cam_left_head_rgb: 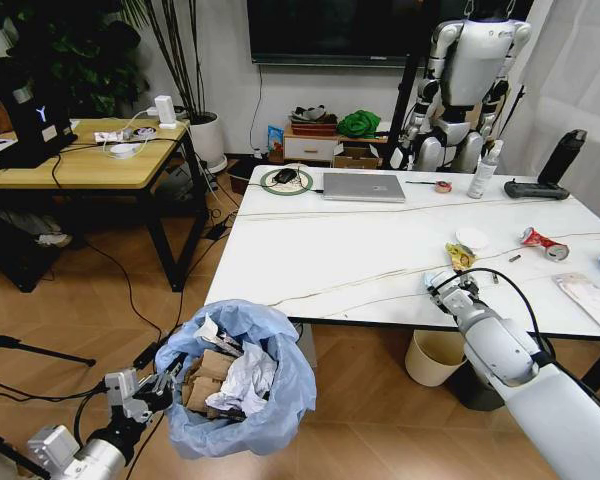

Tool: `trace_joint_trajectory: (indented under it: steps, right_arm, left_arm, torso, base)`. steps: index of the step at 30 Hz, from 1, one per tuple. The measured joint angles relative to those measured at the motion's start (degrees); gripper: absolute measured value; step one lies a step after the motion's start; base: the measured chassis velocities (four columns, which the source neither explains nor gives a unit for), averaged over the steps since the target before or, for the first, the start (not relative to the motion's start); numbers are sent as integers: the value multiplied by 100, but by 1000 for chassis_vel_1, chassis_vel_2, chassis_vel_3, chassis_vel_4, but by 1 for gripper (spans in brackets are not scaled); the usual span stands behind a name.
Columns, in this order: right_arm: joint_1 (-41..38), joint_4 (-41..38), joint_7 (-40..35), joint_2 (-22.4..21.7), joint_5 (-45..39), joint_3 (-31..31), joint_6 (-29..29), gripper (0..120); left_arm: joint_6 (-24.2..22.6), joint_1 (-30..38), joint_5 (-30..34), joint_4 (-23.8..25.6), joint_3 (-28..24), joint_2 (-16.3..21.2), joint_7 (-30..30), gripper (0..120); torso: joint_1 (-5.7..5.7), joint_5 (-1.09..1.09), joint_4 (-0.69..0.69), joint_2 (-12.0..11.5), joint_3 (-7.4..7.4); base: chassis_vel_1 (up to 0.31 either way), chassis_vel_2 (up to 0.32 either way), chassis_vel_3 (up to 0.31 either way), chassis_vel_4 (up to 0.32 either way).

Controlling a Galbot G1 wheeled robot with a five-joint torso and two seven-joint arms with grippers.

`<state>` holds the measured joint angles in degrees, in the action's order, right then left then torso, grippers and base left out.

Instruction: Pick up the trash bin and place the trash from the table into it.

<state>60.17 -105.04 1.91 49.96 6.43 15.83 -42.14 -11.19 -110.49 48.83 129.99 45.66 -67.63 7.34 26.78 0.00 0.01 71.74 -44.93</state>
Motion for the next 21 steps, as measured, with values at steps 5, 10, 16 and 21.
trace_joint_trajectory:
  steps: [5,10,16,21]
  right_arm:
    - [36,10,22,7,11,0,0,24]
    - [40,24,22,14,11,-12,0,3]
    - [43,30,22,48,-12,-22,0,0]
    - [56,-88,24,87,-534,129,309,0]
  left_arm:
    - [0,6,-1,7,1,7,0,1]
    - [1,10,1,7,7,18,1,1]
    - [1,20,7,-14,6,26,1,1]
    - [1,14,12,-37,3,40,0,1]
  torso:
    - [0,0,0,0,0]
    - [0,0,0,0,0]
    - [0,-1,0,0,0]
    - [0,-1,-1,0,0]
  base:
    - [0,0,0,0]
    - [0,0,0,0]
    - [0,0,0,0]
    - [0,0,0,0]
